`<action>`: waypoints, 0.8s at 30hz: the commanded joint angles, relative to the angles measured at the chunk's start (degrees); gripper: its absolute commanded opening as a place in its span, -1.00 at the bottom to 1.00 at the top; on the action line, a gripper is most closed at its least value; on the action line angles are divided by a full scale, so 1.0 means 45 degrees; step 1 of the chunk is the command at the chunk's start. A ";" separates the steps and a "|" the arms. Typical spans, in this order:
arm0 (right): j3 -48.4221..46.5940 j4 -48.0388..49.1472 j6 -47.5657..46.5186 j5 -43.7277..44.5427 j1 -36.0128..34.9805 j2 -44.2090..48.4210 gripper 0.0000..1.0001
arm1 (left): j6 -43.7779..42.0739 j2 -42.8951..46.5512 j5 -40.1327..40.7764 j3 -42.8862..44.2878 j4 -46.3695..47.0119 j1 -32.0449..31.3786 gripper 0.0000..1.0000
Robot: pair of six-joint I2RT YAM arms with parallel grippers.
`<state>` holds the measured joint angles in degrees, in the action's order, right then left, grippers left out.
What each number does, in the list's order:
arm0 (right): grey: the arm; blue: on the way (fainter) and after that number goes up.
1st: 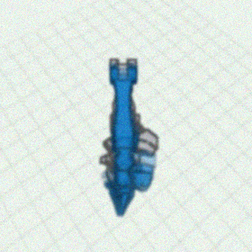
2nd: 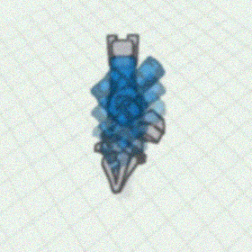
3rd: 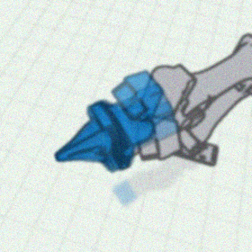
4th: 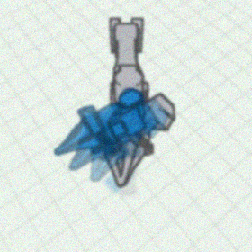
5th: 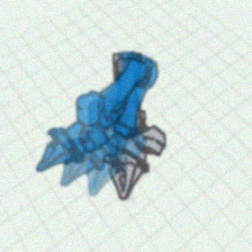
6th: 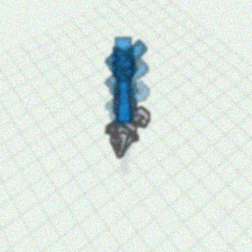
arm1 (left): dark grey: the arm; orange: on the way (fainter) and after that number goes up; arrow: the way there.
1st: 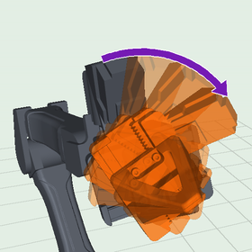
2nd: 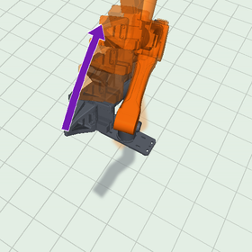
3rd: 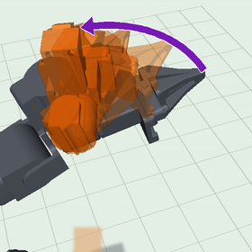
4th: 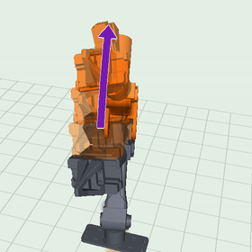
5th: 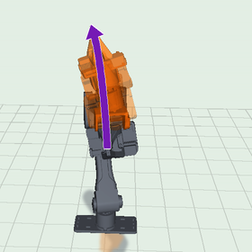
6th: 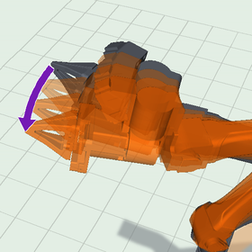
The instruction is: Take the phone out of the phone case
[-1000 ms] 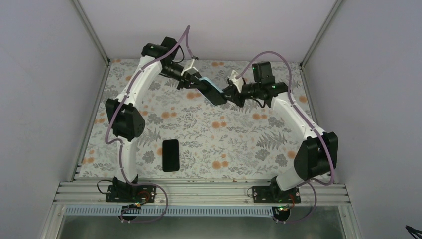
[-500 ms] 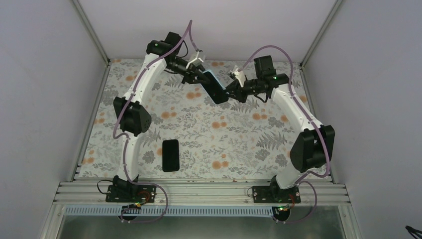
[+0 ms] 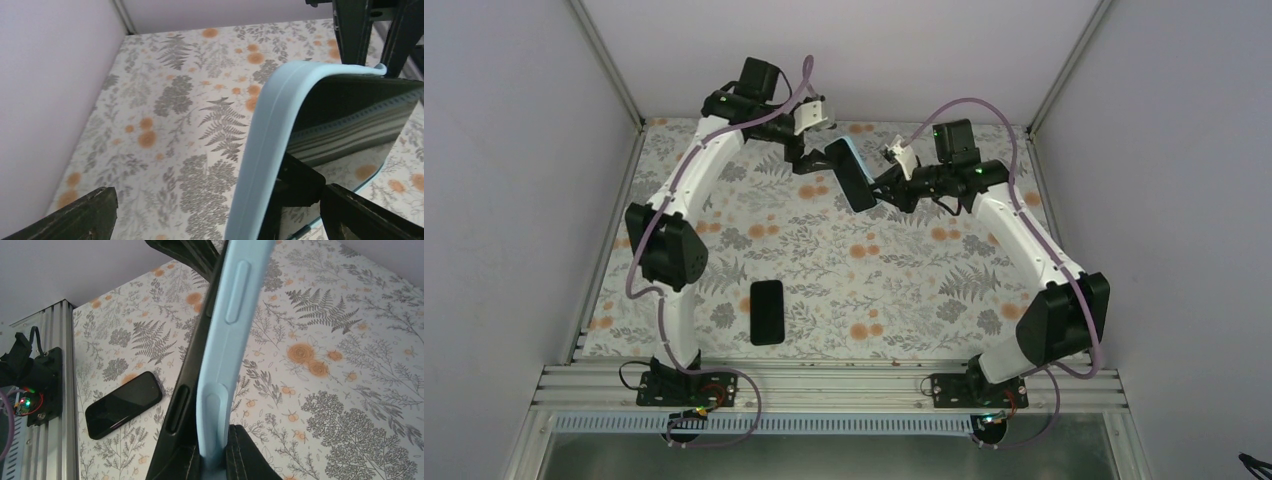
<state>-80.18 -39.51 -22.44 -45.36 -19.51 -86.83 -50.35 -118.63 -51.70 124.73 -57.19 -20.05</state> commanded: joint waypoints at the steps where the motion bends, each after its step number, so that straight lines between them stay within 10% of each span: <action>1: 0.0072 0.1132 0.0260 -0.0796 -0.0398 0.0446 -0.93 | 0.0203 0.1171 0.1227 -0.0794 0.1882 0.0069 1.00; 24: -0.0357 0.3988 0.4709 0.1141 0.1650 -0.1495 -0.93 | 0.3116 0.6513 0.7448 -0.8655 0.8771 -0.2077 1.00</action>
<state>-79.66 -27.27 -7.99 -42.15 -14.06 -92.09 -40.12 -90.72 -24.43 91.85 -27.51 -25.43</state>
